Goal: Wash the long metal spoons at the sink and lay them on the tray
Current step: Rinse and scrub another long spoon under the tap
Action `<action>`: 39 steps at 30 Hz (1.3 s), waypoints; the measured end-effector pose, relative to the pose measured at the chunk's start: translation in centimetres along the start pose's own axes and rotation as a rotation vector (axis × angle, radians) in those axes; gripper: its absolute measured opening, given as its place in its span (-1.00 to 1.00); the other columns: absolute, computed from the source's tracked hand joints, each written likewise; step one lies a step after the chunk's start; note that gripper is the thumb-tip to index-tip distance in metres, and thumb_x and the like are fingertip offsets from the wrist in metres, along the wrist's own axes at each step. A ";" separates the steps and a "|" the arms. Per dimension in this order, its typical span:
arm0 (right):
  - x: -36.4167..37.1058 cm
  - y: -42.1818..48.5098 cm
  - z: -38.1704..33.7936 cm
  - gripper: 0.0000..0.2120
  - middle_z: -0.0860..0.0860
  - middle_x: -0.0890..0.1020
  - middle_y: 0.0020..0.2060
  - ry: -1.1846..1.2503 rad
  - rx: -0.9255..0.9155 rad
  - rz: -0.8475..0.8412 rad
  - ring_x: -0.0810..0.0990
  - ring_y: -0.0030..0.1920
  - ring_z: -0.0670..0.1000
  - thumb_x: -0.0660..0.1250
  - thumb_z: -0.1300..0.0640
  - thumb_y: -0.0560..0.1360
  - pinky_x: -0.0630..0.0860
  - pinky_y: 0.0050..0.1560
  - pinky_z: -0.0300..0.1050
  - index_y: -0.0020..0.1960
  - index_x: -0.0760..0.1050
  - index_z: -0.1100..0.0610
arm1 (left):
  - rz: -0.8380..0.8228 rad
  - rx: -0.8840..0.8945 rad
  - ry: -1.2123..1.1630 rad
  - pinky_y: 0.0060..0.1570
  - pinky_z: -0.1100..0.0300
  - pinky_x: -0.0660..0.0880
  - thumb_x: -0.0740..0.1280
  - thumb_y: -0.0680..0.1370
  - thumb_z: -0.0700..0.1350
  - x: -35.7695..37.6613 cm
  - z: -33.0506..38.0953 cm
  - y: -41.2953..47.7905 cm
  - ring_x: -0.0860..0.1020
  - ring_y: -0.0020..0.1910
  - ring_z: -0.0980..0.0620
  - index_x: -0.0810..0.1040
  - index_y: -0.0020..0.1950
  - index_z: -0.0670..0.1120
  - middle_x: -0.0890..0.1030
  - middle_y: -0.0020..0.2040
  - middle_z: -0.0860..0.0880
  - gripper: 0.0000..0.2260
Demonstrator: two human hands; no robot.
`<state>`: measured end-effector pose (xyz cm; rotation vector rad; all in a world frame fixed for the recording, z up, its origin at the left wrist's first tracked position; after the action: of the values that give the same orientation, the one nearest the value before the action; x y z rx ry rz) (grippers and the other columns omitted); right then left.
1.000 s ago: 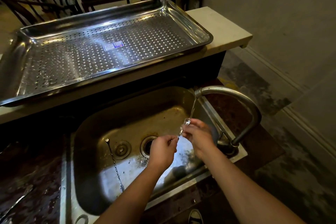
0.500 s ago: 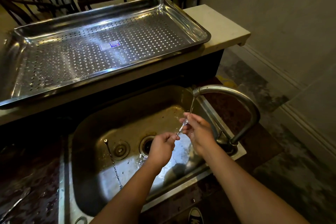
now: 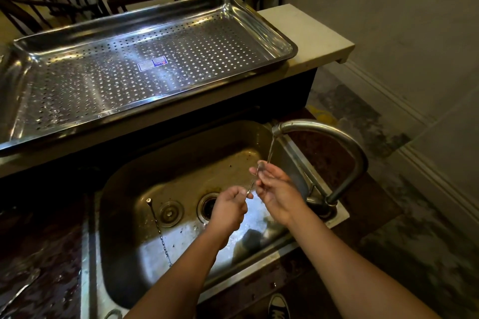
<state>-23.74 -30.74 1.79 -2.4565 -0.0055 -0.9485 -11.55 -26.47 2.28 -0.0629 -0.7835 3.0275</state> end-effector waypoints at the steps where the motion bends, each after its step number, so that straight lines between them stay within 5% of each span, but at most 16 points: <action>1: 0.1 0.0 -0.5 -0.83 0.09 0.73 -0.15 -0.051 0.001 0.001 0.56 -0.35 -0.10 0.29 0.33 0.56 0.51 -0.37 -0.28 0.13 0.53 0.19 | -0.003 0.005 -0.006 -0.55 0.31 0.08 0.18 0.64 -0.09 -0.1 0.0 0.0 0.16 -0.56 0.12 0.53 -0.16 -0.07 0.30 -0.51 0.08 -0.77; 4: -0.4 0.5 -2.3 -0.87 0.09 0.67 -0.26 -0.115 -0.056 0.101 0.53 -0.40 -0.10 0.33 0.11 0.58 0.46 -0.42 -0.29 0.00 0.52 0.18 | -0.040 0.018 0.003 -0.56 0.32 0.07 0.18 0.65 -0.08 0.5 0.4 -0.1 0.15 -0.56 0.13 0.53 -0.13 -0.10 0.29 -0.51 0.08 -0.78; 9: 0.9 0.2 -0.4 -0.93 0.13 0.69 -0.19 -0.147 -0.023 0.013 0.53 -0.39 -0.11 0.34 0.31 0.55 0.52 -0.38 -0.27 -0.02 0.58 0.20 | -0.057 0.013 -0.084 -0.56 0.35 0.07 0.14 0.66 -0.11 1.1 1.7 0.5 0.15 -0.59 0.14 0.42 -0.17 -0.08 0.29 -0.53 0.09 -0.78; 13: 0.6 0.4 -2.2 -0.88 0.10 0.70 -0.25 -0.247 -0.058 0.074 0.52 -0.45 -0.10 0.32 0.14 0.59 0.43 -0.49 -0.28 -0.02 0.56 0.20 | -0.068 0.012 -0.070 -0.58 0.35 0.06 0.14 0.67 -0.10 1.4 2.1 0.8 0.15 -0.60 0.15 0.42 -0.17 -0.08 0.29 -0.54 0.09 -0.77; 17: 0.7 0.5 -3.6 -0.86 0.06 0.69 -0.27 -0.192 -0.131 0.128 0.50 -0.43 -0.11 0.28 0.28 0.59 0.41 -0.47 -0.26 0.12 0.54 0.18 | -0.005 0.067 -0.042 -0.58 0.31 0.11 0.19 0.65 -0.12 1.5 2.3 1.1 0.19 -0.56 0.13 0.52 -0.15 -0.10 0.32 -0.50 0.04 -0.78; 21: 0.6 -0.7 -2.7 -0.90 0.04 0.70 -0.31 -0.461 -0.159 0.166 0.51 -0.44 -0.08 0.33 0.16 0.58 0.41 -0.49 -0.28 -0.05 0.62 0.13 | 0.063 0.150 0.016 -0.54 0.26 0.28 0.29 0.60 -0.14 1.1 2.8 1.2 0.30 -0.52 0.10 0.58 -0.19 -0.16 0.42 -0.47 -0.02 -0.80; 25: -0.9 -0.1 -5.4 -0.78 0.11 0.72 -0.30 -0.308 -0.220 0.272 0.52 -0.47 -0.06 0.22 0.09 0.64 0.45 -0.46 -0.24 -0.08 0.57 0.17 | 0.108 0.102 0.022 -0.47 0.21 0.39 0.35 0.56 -0.19 0.6 1.8 1.3 0.41 -0.49 0.08 0.62 -0.16 -0.13 0.50 -0.46 0.01 -0.89; 33: 0.1 -0.8 -2.9 -0.89 0.05 0.74 -0.24 -0.549 -0.136 0.126 0.58 -0.40 -0.08 0.38 0.32 0.51 0.44 -0.45 -0.27 -0.09 0.59 0.13 | 0.049 0.120 -0.052 -0.44 0.20 0.36 0.30 0.59 -0.19 1.6 2.2 1.7 0.42 -0.47 0.06 0.58 -0.20 -0.17 0.52 -0.41 -0.08 -0.82; 39: 1.1 -0.4 -5.4 -0.91 0.03 0.72 -0.26 -0.466 -0.246 0.170 0.48 -0.45 -0.11 0.34 0.18 0.57 0.41 -0.47 -0.26 -0.08 0.60 0.14 | 0.021 0.089 -0.001 -0.37 0.24 0.31 0.21 0.64 -0.16 2.1 2.2 2.3 0.35 -0.40 0.10 0.55 -0.15 -0.10 0.45 -0.38 -0.03 -0.80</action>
<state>-26.40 -33.06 6.09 -2.7964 0.1668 -0.3049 -13.75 -29.49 3.07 -0.0692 -0.6516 3.0779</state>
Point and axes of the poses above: each hand's wrist, its own y-axis towards the middle knuckle, its own x-axis out of the palm, z = x × y, the point moved 9 cm from there along y, towards the middle knuckle
